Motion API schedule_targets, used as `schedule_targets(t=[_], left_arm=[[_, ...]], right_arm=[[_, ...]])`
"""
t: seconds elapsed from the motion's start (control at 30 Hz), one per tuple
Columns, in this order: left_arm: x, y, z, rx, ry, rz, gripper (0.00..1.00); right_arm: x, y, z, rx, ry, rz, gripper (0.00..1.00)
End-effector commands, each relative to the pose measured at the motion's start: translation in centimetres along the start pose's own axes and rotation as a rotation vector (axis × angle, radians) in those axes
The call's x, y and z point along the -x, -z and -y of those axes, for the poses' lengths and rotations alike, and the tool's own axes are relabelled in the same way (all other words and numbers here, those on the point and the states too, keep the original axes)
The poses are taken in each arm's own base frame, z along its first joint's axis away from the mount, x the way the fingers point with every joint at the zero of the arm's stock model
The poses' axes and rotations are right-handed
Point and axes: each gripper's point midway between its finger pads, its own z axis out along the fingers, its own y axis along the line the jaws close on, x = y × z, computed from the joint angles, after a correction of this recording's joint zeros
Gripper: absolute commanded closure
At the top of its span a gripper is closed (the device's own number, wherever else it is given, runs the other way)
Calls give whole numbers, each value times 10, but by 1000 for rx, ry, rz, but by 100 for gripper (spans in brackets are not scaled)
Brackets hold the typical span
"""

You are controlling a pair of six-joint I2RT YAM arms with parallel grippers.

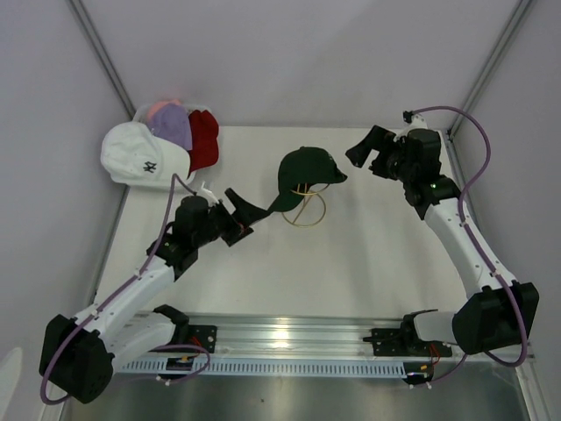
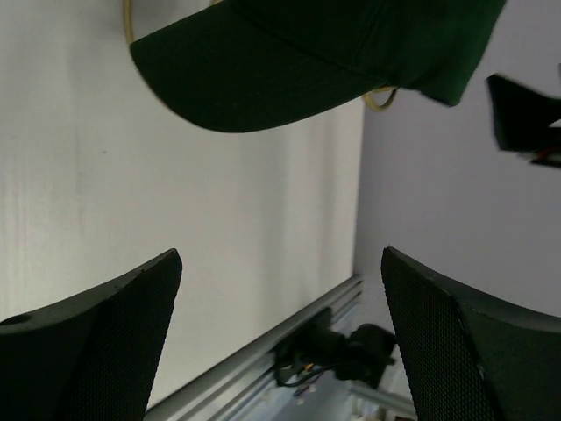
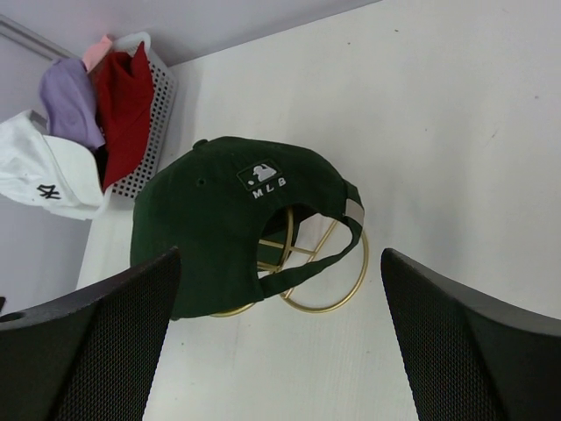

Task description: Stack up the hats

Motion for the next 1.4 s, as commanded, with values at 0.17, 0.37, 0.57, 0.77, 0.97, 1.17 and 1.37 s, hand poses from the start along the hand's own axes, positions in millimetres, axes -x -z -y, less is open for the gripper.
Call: schedule_targets(t=[0.17,0.37,0.57,0.77,0.97,1.17,1.37], left_arm=[[45,-3,34,-213,511,185,3],[44,-24,5,-92,724,180,4],[41,-32,-3,95,856,171,4],[34,-49,-1,206,973,126,10],[8,-71,-12,326,1005,90,12],[7,-91,-20,306,1072,99,19],[14,-106,-23,298,1111,125,21]], right_arm=[[-3,13,-31,72,-23,14,0],[-7,13,-26,46,-31,14,0],[-6,14,-21,20,-33,30,0],[-5,15,-17,5,-35,48,0],[-2,16,-15,-9,-18,57,1],[-2,18,-13,-15,-9,61,1],[-2,19,-13,-18,-6,60,0]])
